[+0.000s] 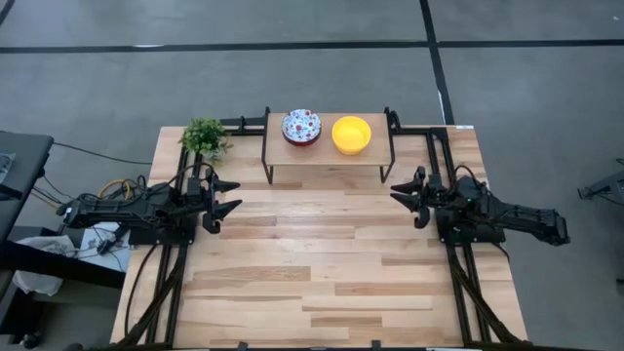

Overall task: Pick & Place Mini bowls
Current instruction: Return to Home Position

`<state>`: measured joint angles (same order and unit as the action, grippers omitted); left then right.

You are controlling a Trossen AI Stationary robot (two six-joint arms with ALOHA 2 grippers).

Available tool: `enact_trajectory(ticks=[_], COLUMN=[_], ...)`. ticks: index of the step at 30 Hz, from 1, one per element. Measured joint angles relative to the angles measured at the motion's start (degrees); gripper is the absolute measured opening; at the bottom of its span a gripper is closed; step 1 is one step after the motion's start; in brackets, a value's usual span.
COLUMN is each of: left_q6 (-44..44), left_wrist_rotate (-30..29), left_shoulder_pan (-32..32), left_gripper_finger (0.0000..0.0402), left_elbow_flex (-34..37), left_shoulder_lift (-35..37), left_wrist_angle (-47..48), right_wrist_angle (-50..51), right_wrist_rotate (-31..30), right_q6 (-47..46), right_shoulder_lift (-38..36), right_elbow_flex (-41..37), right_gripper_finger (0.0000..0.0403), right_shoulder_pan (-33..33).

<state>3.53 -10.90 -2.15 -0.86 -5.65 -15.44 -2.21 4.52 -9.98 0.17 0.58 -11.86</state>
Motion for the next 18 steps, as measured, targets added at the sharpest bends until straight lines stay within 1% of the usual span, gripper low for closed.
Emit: enact_trajectory(ticks=[5,18], left_q6=[0.14,0.19], left_wrist_rotate=[0.00,0.00], left_shoulder_pan=[0.00,0.00], left_gripper_finger=[0.0246,0.0246], left_elbow_flex=[0.00,0.00], left_shoulder_lift=[0.00,0.00], left_wrist_angle=[-0.02,-0.04], right_wrist_angle=[-0.08,1.07], right_wrist_rotate=[0.06,0.15], right_q6=[1.48,1.46], right_shoulder_lift=[-0.03,-0.01], right_elbow_flex=[-0.02,-0.03], right_gripper_finger=[0.0102,0.0102], right_shoulder_pan=[0.00,0.26])
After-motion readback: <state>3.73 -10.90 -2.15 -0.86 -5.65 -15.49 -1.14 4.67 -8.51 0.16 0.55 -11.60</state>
